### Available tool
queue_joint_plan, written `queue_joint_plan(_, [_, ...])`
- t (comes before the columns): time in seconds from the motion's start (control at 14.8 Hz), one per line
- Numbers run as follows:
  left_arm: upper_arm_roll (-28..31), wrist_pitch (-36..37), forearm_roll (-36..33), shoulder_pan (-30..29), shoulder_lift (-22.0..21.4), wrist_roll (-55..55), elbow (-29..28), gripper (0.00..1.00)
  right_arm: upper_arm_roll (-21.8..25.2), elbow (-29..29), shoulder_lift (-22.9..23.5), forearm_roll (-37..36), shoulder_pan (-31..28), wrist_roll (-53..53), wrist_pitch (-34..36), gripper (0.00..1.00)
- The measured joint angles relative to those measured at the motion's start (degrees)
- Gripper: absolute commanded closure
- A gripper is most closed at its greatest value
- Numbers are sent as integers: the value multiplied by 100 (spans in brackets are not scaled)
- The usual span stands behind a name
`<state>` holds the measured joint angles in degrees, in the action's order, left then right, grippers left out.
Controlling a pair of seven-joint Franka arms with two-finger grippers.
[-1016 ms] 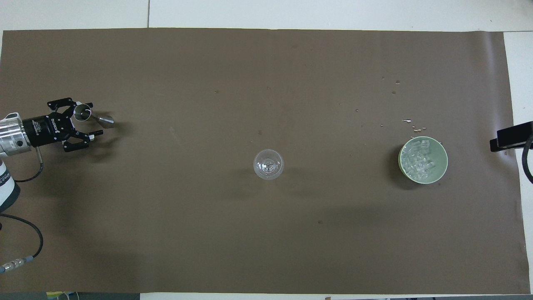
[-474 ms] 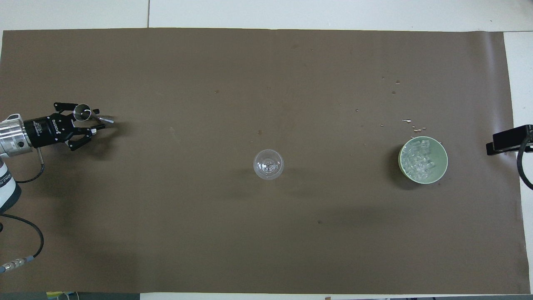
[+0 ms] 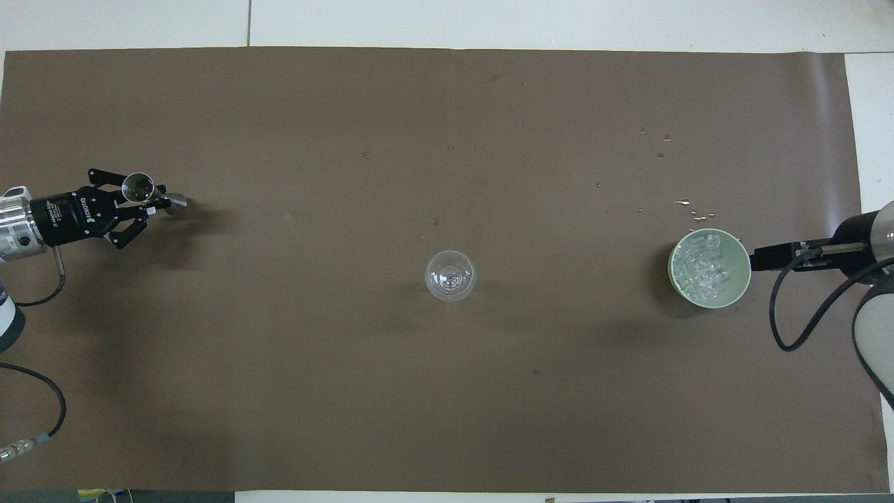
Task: Pour wine and add ice with both arms
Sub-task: 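Grasp the jigger with the left gripper while the right gripper reaches the bowl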
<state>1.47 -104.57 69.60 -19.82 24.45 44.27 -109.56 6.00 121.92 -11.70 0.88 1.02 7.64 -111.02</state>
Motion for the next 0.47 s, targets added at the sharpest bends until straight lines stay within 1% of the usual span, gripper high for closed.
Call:
queue_joint_plan(0.2, [-8, 444, -29, 22, -362, -7, -86, 100, 1, 598, -4, 0, -1, 372, -762, 0])
queue_joint_plan(0.27, [-10, 580, -85, 52, -559, -14, -191, 100, 0, 735, 60, 0, -1, 416, -972, 0])
queue_joint_plan(0.34, [-14, 658, -162, 115, -787, -14, -314, 100, 0, 863, 145, 0, -1, 439, -1235, 2])
queue_joint_plan(0.47, [-19, 695, -296, 394, -1281, 88, -569, 100, 1, 1124, 338, 0, -2, 494, -1810, 5])
